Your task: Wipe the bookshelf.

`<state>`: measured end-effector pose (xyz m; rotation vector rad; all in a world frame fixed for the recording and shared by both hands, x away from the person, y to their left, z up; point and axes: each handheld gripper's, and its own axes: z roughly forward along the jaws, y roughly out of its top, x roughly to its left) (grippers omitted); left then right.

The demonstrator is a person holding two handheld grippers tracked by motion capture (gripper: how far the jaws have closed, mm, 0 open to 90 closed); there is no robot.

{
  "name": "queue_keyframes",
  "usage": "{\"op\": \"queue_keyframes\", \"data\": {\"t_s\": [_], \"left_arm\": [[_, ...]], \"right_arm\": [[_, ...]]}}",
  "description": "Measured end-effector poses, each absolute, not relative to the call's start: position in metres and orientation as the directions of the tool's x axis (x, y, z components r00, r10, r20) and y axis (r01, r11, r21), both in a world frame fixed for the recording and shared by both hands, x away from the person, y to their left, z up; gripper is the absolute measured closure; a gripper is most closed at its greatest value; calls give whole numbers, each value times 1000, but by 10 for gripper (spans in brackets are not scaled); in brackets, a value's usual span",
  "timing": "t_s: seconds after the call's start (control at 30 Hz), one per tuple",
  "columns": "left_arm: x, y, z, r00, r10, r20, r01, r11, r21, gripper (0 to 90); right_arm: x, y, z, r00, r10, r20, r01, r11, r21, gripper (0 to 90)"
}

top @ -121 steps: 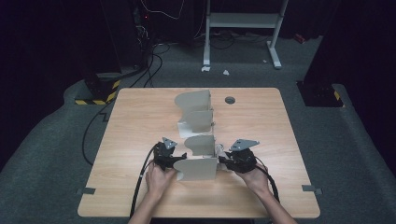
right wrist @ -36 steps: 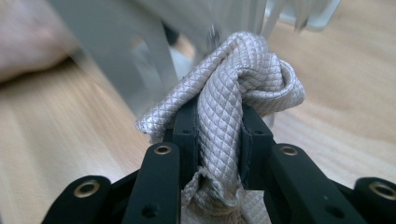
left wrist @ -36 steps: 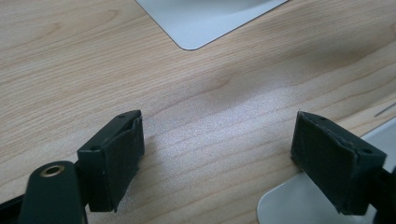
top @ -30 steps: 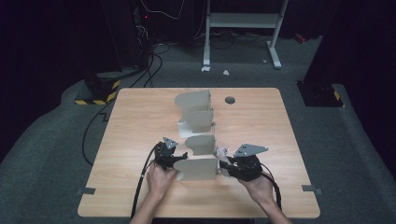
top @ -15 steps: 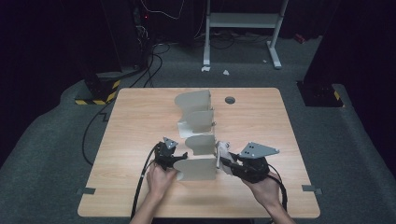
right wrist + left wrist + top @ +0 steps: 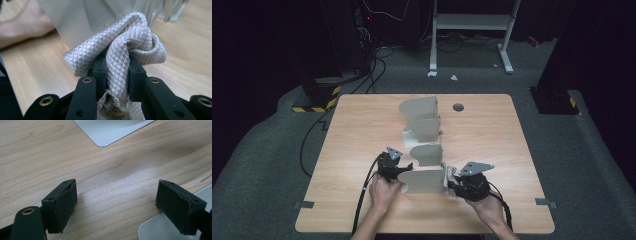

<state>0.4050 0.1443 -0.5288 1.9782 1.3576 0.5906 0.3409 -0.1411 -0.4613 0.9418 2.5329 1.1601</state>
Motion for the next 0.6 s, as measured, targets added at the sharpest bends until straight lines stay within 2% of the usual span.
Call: {"op": "queue_keyframes", "data": {"t_s": [0.4, 0.6], "left_arm": [[405, 144, -529, 361, 933, -1, 635, -245, 732, 178], [405, 144, -529, 361, 933, -1, 634, -245, 733, 183]], "right_arm": [[357, -133, -500, -764, 633, 126, 539, 518, 664, 733], [365, -132, -501, -758, 638, 136, 546, 506, 667, 732]]}}
